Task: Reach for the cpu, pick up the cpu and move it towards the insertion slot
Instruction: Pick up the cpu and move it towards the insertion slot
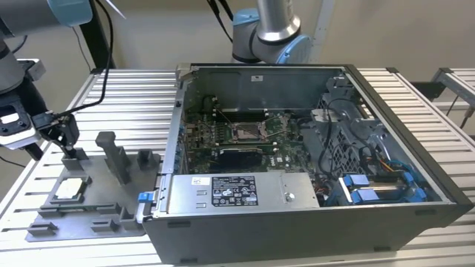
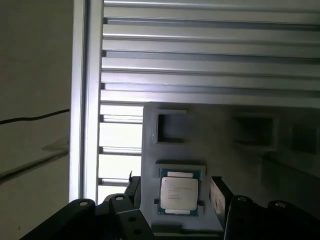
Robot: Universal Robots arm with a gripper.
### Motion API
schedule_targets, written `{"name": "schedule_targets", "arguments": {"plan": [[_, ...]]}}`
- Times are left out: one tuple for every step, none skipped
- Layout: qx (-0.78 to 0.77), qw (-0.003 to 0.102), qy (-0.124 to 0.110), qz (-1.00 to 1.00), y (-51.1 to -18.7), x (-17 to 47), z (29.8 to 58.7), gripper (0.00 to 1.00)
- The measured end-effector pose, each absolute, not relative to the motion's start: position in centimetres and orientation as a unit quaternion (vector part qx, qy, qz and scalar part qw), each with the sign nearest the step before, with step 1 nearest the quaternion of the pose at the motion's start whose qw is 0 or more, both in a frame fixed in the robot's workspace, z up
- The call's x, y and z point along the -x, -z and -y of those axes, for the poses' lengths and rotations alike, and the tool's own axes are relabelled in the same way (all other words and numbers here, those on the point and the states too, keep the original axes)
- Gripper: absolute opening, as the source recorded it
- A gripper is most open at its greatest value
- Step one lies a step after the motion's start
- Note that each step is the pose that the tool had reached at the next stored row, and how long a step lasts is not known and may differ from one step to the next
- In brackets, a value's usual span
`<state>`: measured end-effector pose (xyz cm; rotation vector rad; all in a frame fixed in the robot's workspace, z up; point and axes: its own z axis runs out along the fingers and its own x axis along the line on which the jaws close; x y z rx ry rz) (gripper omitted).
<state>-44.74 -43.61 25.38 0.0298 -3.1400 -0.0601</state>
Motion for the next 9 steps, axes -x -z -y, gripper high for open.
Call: {"name": "schedule_targets", "arguments": {"plan": [[-0.009,0.000,0.019,1.000,-25.27,44.74,43.64,1.00],[-0.010,0.000,0.019,1.000,-25.17,44.74,43.68,1.00],[-0.010,0.000,0.019,1.000,-25.06,44.74,43.70,1.00],[-0.010,0.000,0.019,1.000,-24.97,44.74,43.70,1.00],[-0.010,0.000,0.019,1.000,-24.90,44.74,43.71,1.00],[-0.010,0.001,0.019,1.000,-24.87,44.74,43.71,1.00],[-0.010,0.001,0.019,1.000,-24.86,44.74,43.71,1.00],[-0.010,0.001,0.019,1.000,-24.85,44.74,43.71,1.00],[-0.009,0.001,0.019,1.000,-24.84,44.74,43.71,1.00]]}}
